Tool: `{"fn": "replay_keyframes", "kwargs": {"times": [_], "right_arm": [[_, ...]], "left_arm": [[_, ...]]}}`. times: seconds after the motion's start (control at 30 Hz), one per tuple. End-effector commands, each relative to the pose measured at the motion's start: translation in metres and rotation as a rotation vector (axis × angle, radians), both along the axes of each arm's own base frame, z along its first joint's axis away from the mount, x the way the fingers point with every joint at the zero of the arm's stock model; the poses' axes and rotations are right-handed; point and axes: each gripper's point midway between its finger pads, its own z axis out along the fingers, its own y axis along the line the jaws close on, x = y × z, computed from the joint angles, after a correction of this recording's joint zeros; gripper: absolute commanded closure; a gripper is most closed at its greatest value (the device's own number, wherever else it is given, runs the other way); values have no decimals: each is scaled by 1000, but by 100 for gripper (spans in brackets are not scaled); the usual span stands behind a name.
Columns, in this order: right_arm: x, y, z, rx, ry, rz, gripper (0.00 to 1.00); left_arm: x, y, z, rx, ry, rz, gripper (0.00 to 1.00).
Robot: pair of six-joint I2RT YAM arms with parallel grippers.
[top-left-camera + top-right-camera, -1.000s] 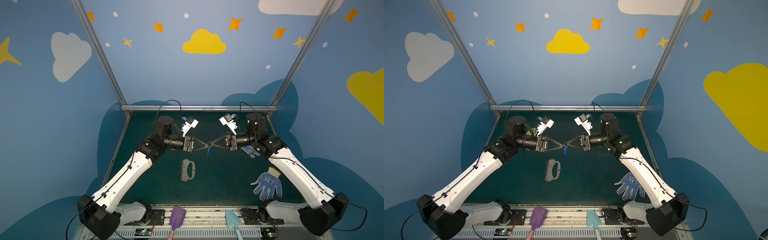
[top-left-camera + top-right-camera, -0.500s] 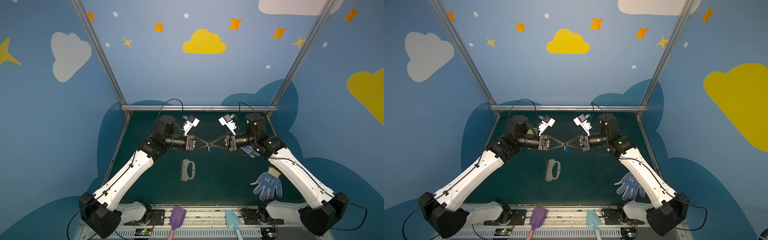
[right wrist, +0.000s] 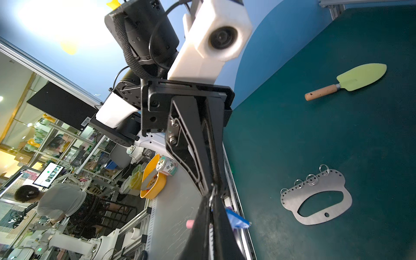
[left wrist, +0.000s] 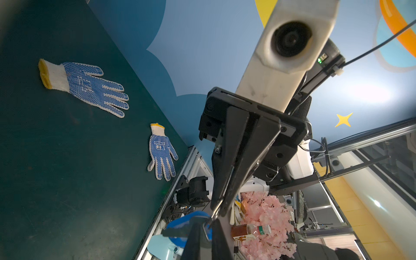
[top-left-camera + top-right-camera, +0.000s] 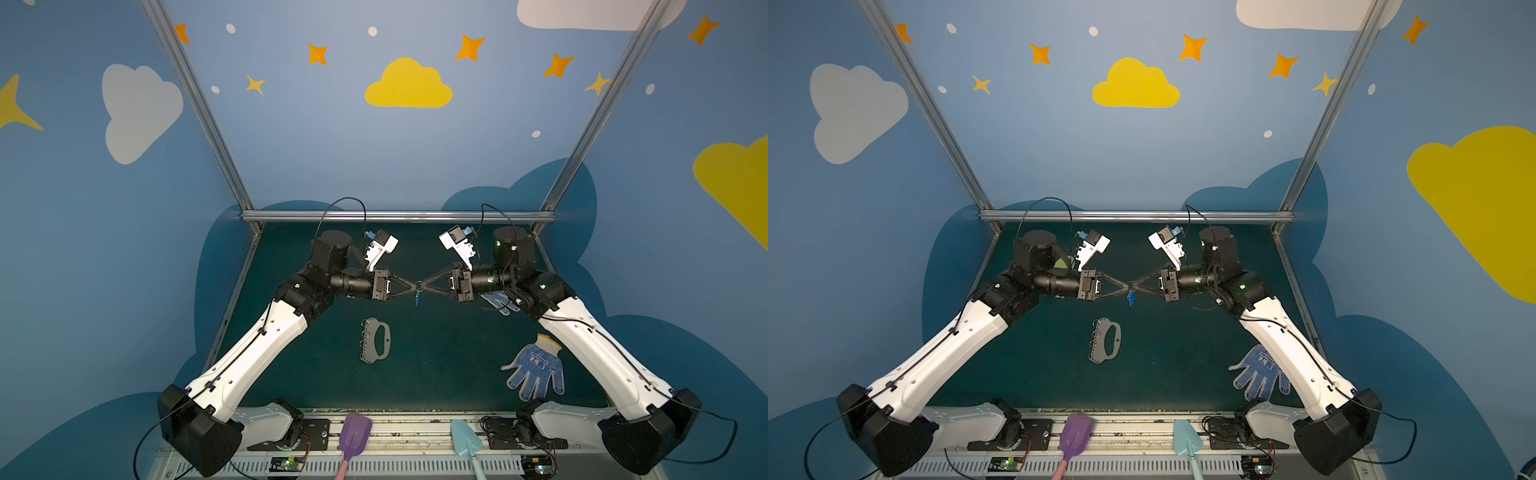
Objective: Put the keys on the keyring
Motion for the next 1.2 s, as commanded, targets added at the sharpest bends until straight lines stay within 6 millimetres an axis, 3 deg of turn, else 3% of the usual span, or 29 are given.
{"fn": "replay_keyframes", "kwargs": {"times": [0.0,0.23,0.5,0.77,1.03,1.17], "right_arm": [[-6,-2,22,36,-75,-5,92],[-7,0,23,52,-66,-4,83],[-5,1,19,55,-52,-12,81],[-2,-1,19,40,-51,-48,65],[0,-2,13,13,-46,-80,74],[-2,5,9,7,-40,-58,66]], "left_arm": [[-1,2,15,-17,-54,12,92],[3,0,16,-18,-60,19,96],[2,1,21,-35,-78,27,96],[3,5,17,-6,-103,52,96],[6,12,19,12,-153,104,96],[5,11,18,6,-147,96,96]]}}
